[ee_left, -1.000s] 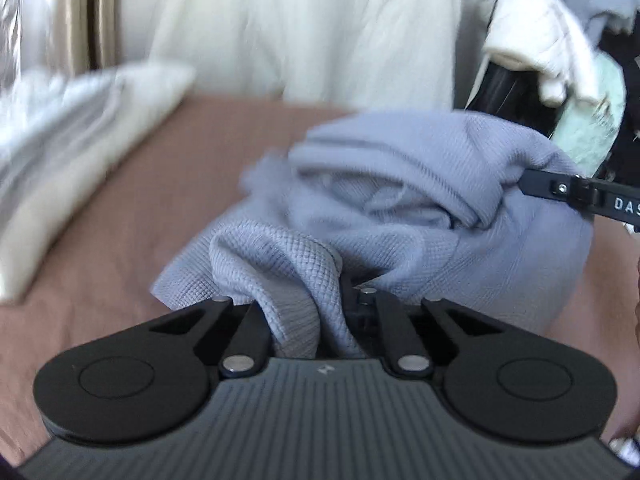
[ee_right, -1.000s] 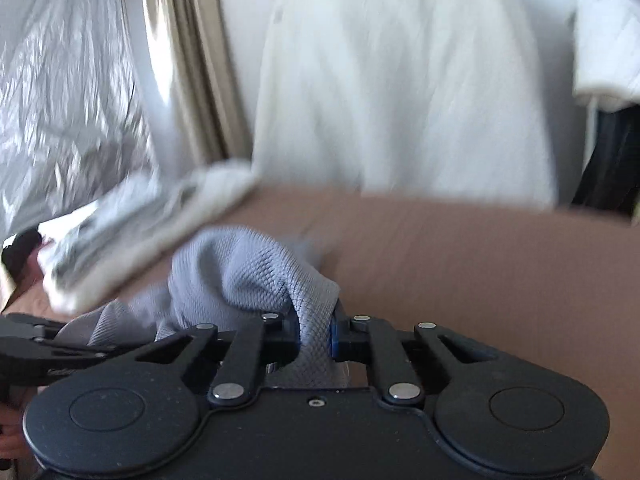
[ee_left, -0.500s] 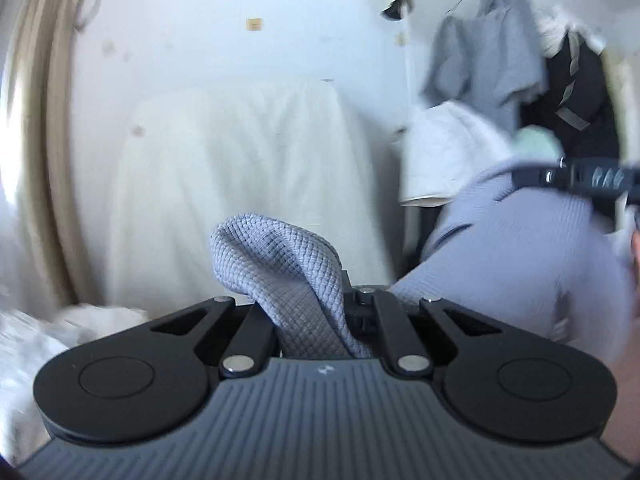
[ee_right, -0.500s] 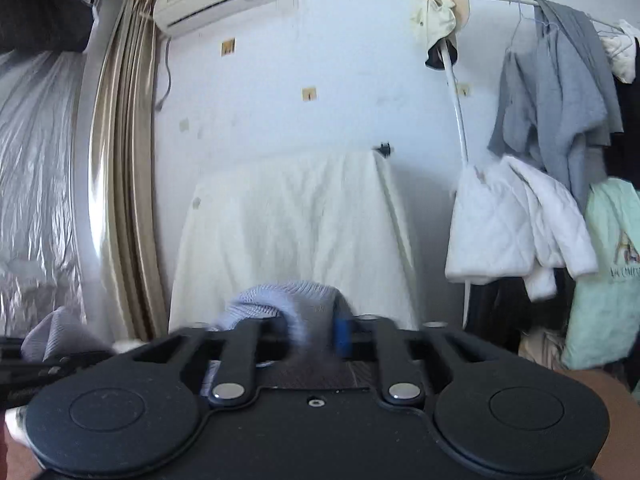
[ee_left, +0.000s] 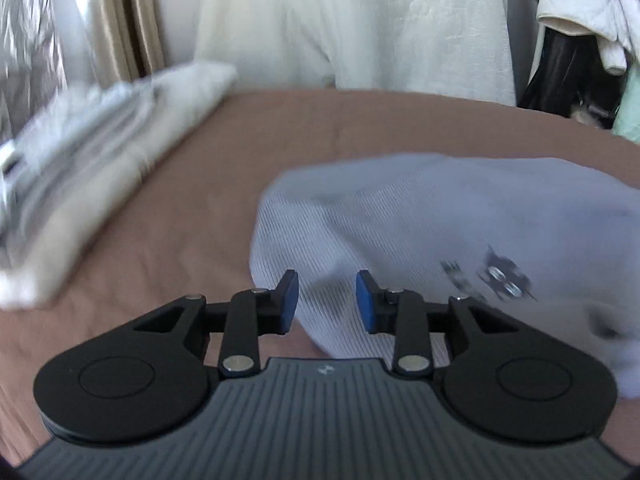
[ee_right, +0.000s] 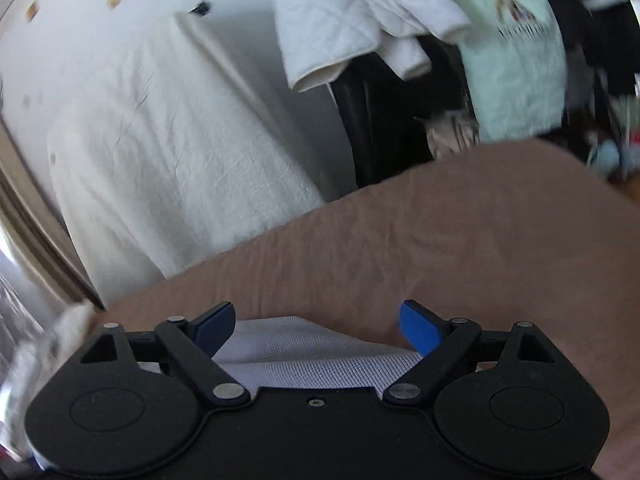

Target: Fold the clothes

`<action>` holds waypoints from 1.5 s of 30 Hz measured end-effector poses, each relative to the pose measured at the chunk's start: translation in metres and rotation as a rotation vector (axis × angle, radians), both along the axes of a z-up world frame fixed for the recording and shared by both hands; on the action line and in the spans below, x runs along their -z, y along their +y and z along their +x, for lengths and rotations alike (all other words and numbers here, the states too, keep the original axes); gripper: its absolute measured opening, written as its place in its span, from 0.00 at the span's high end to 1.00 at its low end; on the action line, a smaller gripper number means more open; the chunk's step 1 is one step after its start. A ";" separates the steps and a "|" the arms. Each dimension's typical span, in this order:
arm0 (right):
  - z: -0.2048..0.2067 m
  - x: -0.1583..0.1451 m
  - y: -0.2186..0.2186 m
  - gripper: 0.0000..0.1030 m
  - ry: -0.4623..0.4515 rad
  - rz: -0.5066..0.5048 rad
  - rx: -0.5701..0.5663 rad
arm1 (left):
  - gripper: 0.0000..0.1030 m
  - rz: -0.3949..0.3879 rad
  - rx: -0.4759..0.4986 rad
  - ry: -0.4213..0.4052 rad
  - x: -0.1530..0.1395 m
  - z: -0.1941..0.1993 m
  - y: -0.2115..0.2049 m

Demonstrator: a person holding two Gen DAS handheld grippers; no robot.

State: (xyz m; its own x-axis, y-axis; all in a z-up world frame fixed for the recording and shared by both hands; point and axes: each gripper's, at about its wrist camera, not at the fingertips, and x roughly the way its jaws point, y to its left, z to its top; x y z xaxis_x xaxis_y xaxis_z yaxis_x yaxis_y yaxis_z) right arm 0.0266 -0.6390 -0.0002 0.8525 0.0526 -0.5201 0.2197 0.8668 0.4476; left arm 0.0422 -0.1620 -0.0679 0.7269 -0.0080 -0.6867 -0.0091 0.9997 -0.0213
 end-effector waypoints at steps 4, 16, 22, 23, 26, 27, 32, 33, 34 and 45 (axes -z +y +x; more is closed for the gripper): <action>-0.011 0.009 0.006 0.10 0.062 0.026 -0.099 | 0.69 -0.078 0.101 0.002 0.003 -0.025 -0.010; -0.016 0.052 -0.019 0.10 0.261 0.185 0.018 | 0.55 -0.177 0.232 -0.010 0.014 -0.034 -0.070; 0.002 0.054 0.006 0.20 0.290 0.031 -0.096 | 0.55 -0.355 0.186 0.055 0.043 -0.021 -0.073; 0.003 0.055 0.008 0.20 0.283 0.043 -0.108 | 0.54 -0.340 0.190 0.040 0.043 -0.021 -0.075; 0.005 0.063 0.000 0.20 0.287 0.138 -0.108 | 0.54 -0.225 0.243 0.018 0.038 -0.023 -0.086; 0.007 0.068 -0.004 0.20 0.299 0.170 -0.102 | 0.54 -0.186 0.242 0.017 0.037 -0.024 -0.090; 0.023 0.099 -0.020 0.41 0.347 0.241 -0.049 | 0.73 -0.151 0.232 -0.006 0.037 -0.022 -0.097; 0.029 0.103 -0.020 0.78 0.336 0.215 -0.044 | 0.88 -0.180 0.240 -0.006 0.036 -0.019 -0.095; 0.032 0.103 -0.019 0.93 0.308 0.175 -0.041 | 0.92 -0.203 0.237 -0.014 0.032 -0.017 -0.093; -0.044 -0.021 0.038 0.95 -0.356 -0.159 0.006 | 0.97 -0.100 0.104 -0.451 -0.077 -0.022 -0.073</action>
